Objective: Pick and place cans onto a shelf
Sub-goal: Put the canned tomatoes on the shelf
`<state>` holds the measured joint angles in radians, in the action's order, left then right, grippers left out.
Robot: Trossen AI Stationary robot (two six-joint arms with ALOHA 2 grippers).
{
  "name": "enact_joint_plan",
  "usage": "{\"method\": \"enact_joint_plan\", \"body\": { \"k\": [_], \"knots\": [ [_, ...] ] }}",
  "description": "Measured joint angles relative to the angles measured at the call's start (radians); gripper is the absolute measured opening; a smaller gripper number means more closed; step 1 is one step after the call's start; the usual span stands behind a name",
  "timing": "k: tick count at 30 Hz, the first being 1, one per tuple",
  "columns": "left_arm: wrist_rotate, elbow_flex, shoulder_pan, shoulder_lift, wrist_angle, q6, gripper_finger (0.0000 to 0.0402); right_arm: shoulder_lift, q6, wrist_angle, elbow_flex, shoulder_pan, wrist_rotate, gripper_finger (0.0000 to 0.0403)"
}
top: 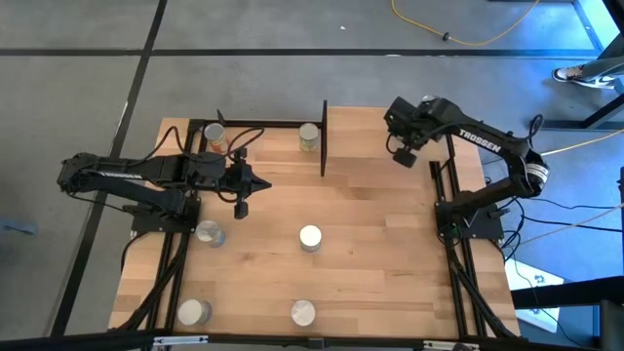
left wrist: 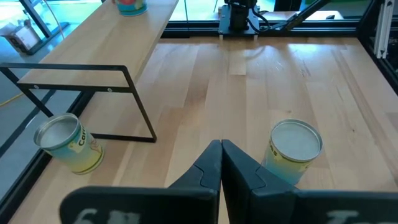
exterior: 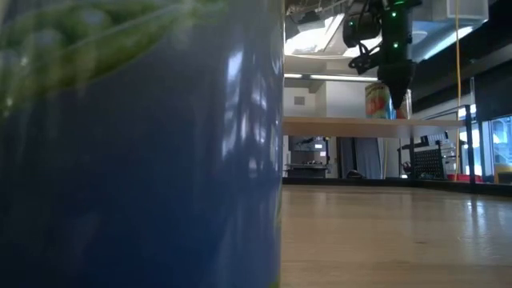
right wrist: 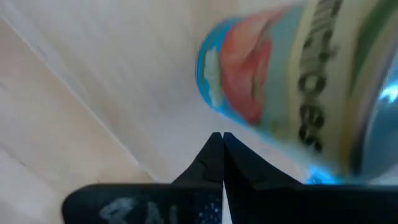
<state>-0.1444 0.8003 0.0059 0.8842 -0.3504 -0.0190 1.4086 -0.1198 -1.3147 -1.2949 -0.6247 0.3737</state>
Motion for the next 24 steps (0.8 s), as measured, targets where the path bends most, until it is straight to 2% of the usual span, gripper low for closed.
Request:
{"method": "enact_joint_plan", "body": {
  "k": [12, 24],
  "knots": [
    [0.0, 0.0, 0.0, 0.0, 0.0, 0.0, 0.0, 0.0, -0.086, 0.104, 0.0, 0.0, 0.105, 0.0],
    [0.0, 0.0, 0.0, 0.0, 0.0, 0.0, 0.0, 0.0, -0.154, 0.205, 0.0, 0.0, 0.106, 0.0]
  ]
}}
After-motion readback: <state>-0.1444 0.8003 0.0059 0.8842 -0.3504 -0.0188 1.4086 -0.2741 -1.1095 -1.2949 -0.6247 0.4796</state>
